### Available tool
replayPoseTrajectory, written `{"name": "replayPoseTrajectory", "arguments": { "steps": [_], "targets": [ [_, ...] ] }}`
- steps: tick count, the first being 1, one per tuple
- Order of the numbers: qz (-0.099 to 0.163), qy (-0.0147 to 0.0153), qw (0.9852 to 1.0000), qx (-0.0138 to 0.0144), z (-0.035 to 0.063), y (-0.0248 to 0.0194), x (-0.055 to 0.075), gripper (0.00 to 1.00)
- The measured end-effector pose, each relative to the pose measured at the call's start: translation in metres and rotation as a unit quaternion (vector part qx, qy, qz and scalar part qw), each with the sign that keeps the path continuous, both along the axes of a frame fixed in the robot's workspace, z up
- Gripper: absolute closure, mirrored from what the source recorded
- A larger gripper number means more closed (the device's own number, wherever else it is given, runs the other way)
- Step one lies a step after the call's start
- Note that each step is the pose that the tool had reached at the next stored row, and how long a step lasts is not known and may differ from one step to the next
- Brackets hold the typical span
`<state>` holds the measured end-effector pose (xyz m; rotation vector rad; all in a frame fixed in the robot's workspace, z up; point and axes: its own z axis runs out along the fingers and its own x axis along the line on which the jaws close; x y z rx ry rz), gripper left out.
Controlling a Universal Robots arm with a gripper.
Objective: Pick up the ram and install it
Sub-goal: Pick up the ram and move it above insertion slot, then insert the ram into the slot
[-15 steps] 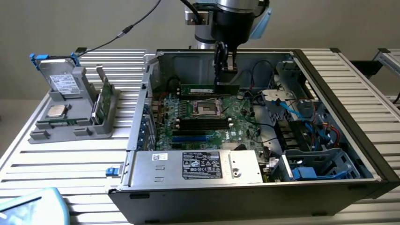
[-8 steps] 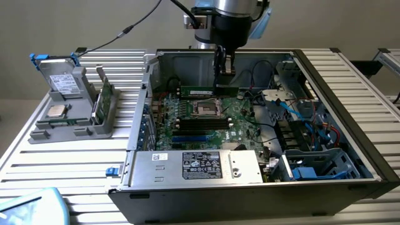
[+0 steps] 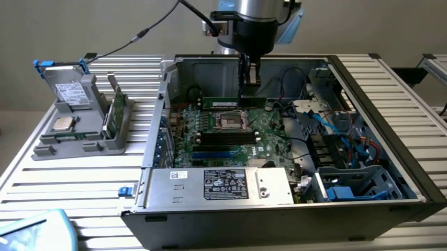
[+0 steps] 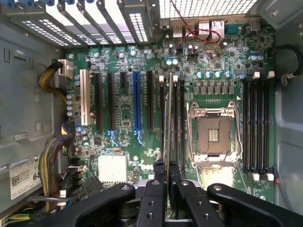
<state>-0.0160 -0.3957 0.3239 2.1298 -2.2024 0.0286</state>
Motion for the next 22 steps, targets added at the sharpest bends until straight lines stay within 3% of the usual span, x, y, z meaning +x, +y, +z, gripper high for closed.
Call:
{"name": "replayPoseTrajectory", "arguments": {
  "steps": [16, 17, 22],
  "targets": [
    [0.000, 0.0001, 1.0000, 0.0003, -0.0001, -0.0001, 0.000, 0.86],
    [0.000, 0.0015, 1.0000, 0.0008, -0.0009, -0.0011, 0.000, 0.86],
    [0.004, 0.0015, 1.0000, 0.0009, -0.0101, -0.0014, 0.001, 0.86]
  ]
}}
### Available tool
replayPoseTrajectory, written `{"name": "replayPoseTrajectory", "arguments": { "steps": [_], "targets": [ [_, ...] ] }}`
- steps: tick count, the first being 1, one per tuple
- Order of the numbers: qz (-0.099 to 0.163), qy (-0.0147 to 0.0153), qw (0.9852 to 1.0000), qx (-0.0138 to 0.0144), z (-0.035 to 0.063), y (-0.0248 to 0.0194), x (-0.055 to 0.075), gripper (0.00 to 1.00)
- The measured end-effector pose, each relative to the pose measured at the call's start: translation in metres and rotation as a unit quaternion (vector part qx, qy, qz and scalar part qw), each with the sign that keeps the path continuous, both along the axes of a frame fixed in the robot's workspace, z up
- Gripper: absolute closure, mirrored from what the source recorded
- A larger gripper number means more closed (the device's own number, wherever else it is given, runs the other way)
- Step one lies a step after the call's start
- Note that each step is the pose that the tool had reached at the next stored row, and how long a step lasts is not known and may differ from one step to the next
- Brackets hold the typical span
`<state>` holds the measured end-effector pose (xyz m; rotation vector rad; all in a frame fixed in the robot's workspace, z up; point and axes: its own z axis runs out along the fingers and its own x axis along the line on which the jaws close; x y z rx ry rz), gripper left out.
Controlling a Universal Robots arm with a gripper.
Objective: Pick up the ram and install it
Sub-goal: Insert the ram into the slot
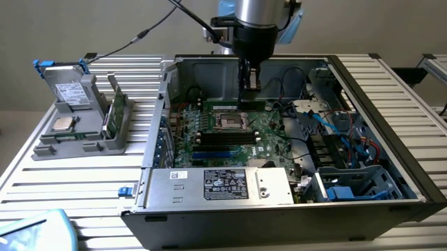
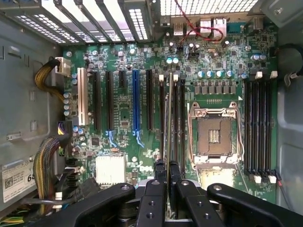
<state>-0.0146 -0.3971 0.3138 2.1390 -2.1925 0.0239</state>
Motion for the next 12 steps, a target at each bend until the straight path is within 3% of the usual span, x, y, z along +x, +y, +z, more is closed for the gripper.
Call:
{"name": "replayPoseTrajectory", "arguments": {
  "steps": [6, 7, 8, 12],
  "targets": [
    [0.010, -0.0003, 0.9999, -0.0001, -0.0105, 0.0001, 0.005, 0.86],
    [0.014, -0.0030, 0.9999, -0.0001, -0.0113, 0.0006, 0.005, 0.86],
    [0.015, -0.0036, 0.9999, 0.0000, -0.0131, 0.0005, 0.005, 0.86],
    [0.016, -0.0037, 0.9999, -0.0002, -0.0184, 0.0069, -0.005, 0.86]
  ]
}}
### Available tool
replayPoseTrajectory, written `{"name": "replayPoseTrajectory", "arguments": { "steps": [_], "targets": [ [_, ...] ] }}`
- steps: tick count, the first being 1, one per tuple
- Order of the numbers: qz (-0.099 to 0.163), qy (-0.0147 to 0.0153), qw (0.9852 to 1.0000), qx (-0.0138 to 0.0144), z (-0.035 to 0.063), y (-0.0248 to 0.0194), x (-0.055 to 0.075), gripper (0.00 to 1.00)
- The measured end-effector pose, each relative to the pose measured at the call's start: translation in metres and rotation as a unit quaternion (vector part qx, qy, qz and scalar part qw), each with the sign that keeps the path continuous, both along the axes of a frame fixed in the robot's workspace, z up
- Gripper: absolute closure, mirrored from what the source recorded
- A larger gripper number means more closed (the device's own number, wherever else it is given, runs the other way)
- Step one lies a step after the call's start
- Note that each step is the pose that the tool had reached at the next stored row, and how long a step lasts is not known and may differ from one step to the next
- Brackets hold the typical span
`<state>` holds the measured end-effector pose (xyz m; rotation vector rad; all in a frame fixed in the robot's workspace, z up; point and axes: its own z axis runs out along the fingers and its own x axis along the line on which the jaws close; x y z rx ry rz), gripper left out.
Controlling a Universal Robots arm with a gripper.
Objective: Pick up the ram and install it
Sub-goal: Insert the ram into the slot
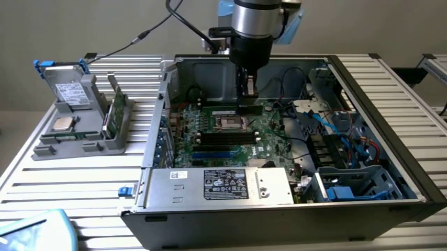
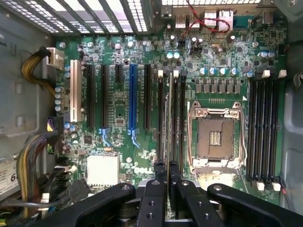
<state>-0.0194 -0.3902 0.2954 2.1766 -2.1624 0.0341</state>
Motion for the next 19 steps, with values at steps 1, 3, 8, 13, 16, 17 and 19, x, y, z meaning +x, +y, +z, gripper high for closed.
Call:
{"name": "replayPoseTrajectory", "arguments": {
  "steps": [1, 3, 8, 13, 16, 17, 19],
  "targets": [
    [0.000, 0.0001, 1.0000, 0.0000, -0.0009, 0.0007, -0.003, 0.86],
    [0.000, 0.0009, 1.0000, 0.0009, -0.0028, 0.0009, -0.007, 0.86],
    [0.001, 0.0034, 1.0000, 0.0061, -0.0084, -0.0008, -0.007, 0.86],
    [0.002, 0.0035, 1.0000, 0.0085, -0.0175, -0.0048, -0.007, 0.86],
    [0.002, 0.0036, 0.9999, 0.0143, -0.0220, -0.0087, -0.007, 0.86],
    [0.002, 0.0037, 0.9998, 0.0174, -0.0232, -0.0112, -0.007, 0.86],
    [0.002, 0.0038, 0.9997, 0.0235, -0.0253, -0.0160, -0.007, 0.86]
  ]
}}
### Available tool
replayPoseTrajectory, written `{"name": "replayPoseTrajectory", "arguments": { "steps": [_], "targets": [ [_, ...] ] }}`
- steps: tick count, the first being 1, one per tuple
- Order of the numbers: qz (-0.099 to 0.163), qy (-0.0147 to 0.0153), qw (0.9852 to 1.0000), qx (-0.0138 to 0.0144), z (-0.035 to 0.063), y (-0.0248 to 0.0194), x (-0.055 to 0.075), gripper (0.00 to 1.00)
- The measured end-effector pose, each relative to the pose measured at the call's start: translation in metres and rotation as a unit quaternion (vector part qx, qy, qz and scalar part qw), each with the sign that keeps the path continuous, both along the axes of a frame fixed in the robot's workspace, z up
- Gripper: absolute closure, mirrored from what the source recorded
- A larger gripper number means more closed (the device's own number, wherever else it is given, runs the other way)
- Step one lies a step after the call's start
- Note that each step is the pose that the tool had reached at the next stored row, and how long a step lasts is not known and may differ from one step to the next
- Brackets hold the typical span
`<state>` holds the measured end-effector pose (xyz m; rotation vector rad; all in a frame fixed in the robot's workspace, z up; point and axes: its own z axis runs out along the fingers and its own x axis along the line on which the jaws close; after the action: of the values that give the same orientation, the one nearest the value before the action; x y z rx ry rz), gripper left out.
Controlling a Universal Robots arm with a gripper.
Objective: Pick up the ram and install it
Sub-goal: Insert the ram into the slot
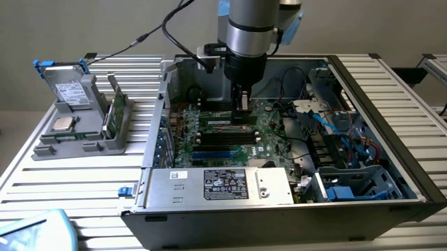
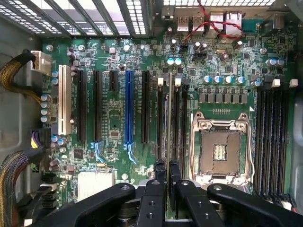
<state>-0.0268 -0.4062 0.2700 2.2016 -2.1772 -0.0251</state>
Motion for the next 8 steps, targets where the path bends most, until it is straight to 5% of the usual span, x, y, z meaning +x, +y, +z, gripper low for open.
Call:
{"name": "replayPoseTrajectory", "arguments": {
  "steps": [3, 8],
  "targets": [
    [0.000, 0.0001, 0.9999, 0.0116, -0.0029, -0.0062, 0.0000, 0.86],
    [0.000, 0.0006, 0.9995, 0.0321, -0.0069, -0.0098, 0.0006, 0.86]
  ]
}}
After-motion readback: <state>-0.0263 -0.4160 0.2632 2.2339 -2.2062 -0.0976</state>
